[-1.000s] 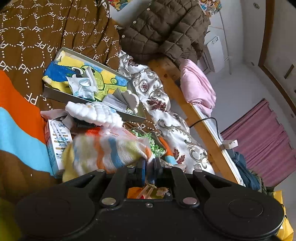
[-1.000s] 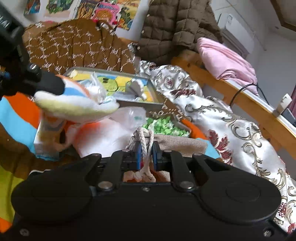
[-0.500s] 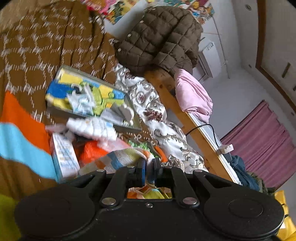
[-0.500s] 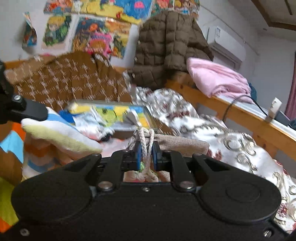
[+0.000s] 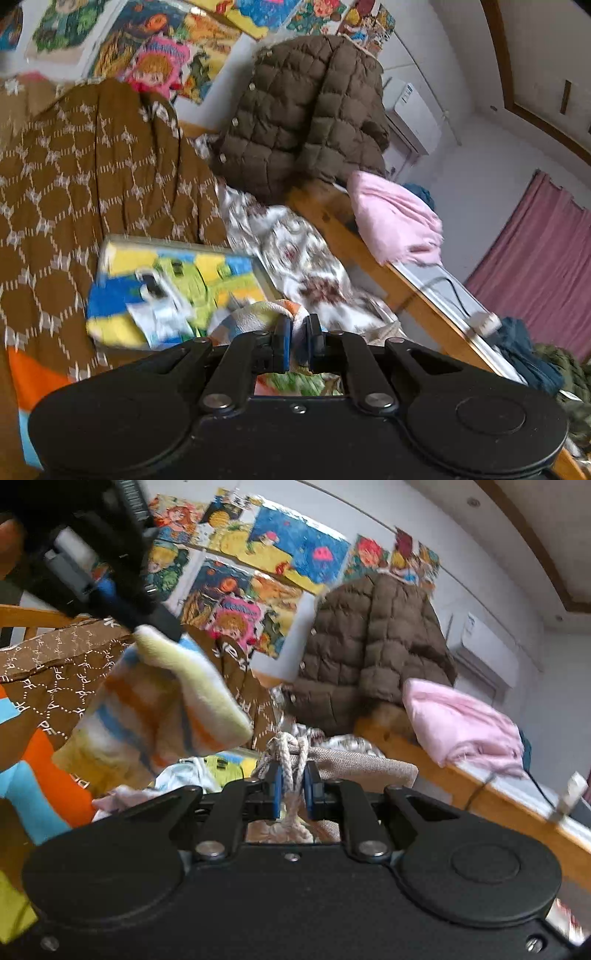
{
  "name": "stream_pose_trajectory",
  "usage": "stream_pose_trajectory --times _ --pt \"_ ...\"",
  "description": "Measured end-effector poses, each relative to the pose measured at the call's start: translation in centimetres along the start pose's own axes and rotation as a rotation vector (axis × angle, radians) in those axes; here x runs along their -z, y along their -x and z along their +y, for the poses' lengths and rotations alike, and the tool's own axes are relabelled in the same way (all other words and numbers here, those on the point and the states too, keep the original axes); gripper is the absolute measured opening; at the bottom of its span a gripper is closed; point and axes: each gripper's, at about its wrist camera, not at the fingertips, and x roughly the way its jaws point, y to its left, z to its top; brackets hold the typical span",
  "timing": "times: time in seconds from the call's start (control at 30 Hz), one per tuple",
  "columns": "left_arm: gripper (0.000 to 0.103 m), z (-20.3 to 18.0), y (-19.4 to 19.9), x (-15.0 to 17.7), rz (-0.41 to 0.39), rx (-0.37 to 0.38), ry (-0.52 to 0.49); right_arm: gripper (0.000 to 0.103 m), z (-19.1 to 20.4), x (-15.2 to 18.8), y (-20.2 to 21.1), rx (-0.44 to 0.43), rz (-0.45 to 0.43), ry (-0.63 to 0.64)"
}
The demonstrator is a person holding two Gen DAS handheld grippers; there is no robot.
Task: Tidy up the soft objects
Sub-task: 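Carry the striped towel and drawstring bag into the tin tray and open both tools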
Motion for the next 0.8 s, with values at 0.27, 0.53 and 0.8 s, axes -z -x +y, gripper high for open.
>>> stream_pose_trajectory --times 0.27,0.53,0.8 --pt "0.008 1.7 -6.4 -4.5 -0.04 -0.124 -0.03 0.006 0.5 -3.0 -6.8 -0.055 -0.075 0.108" --pt "0.008 3.3 -14.9 -7.1 -0.025 -0.273 -0.056 0.006 0.4 -3.6 -14.7 -0.152 0.027 0.139" --pt "0.009 4.3 -20.5 -7.5 0.023 -0.353 -0.039 0.006 2.5 -2.5 -19.1 -0.222 0.058 0.316"
